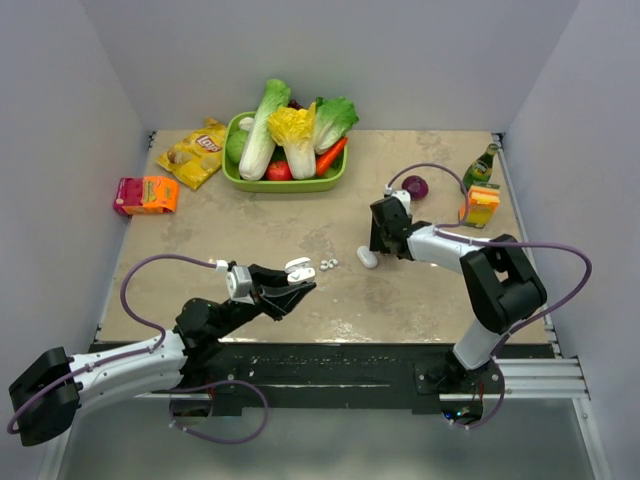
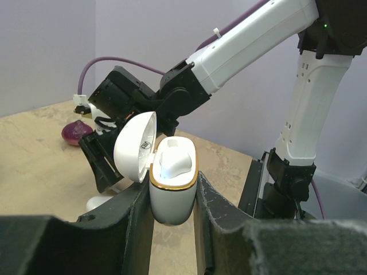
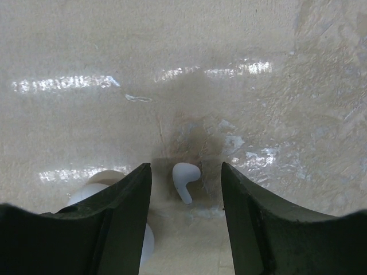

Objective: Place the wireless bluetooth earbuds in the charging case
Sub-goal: Pick up the earbud from the center of the board.

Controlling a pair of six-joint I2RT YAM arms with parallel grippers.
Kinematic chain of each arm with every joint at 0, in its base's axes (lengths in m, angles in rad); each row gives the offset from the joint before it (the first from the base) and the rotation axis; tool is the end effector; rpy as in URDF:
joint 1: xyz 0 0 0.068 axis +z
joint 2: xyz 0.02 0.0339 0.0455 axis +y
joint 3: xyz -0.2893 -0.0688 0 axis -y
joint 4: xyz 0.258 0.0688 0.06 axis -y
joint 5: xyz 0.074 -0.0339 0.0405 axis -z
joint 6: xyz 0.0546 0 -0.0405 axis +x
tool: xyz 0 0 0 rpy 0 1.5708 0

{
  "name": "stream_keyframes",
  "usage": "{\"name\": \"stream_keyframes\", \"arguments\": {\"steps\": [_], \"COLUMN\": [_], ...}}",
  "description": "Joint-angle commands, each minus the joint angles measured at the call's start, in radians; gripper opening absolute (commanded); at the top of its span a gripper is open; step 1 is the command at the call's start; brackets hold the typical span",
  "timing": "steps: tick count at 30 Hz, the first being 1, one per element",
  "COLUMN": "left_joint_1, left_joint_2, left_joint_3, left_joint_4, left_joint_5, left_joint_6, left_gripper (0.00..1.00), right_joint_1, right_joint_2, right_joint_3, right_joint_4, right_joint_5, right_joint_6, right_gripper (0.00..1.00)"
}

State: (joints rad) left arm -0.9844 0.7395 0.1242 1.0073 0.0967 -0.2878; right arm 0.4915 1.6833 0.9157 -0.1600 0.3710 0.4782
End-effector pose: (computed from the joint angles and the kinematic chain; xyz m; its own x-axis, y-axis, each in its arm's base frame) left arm 0.0898 -0.1447 0.2576 -0.0466 -0.4404 -0.8966 0.9023 0.3665 -0.2269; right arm 0.3221 0.1499 0.1651 -0.7405 0.0900 -0.6660 0.1043 0.9944 0.0184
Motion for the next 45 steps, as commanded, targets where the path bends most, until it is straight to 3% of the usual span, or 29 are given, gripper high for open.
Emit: {"name": "stream_keyframes", "arguments": {"steps": [1, 16, 33, 45], "left_joint_1": [-0.007, -0.008, -0.011, -0.016], "left_joint_2": [0.004, 0.001, -0.006, -0.011], "left_joint_3": [-0.003, -0.001, 0.006, -0.001], "left_joint_4": [0.05, 0.051, 0.039, 0.05], "left_joint_5": [-0.003, 0.0, 0.005, 0.011], "left_joint_6": [-0.001, 0.001, -0.001, -0.005], "left_gripper": [0.0, 0.0, 0.0, 0.0], "right_joint_1": [-0.007, -0.008, -0.022, -0.044], "right_joint_2": [0.013, 0.062, 0.168, 0.165], "right_joint_3": [0.02, 0.038, 0.23, 0.209], "right_joint_4": [0.0, -0.015, -0.294, -0.329], "right_joint_5": [-0.012, -0.043, -0.146, -0.158], "right_joint_6": [-0.003, -0.029, -0.128, -0.161], "right_gripper": [0.54, 0.52, 0.55, 0.53]}}
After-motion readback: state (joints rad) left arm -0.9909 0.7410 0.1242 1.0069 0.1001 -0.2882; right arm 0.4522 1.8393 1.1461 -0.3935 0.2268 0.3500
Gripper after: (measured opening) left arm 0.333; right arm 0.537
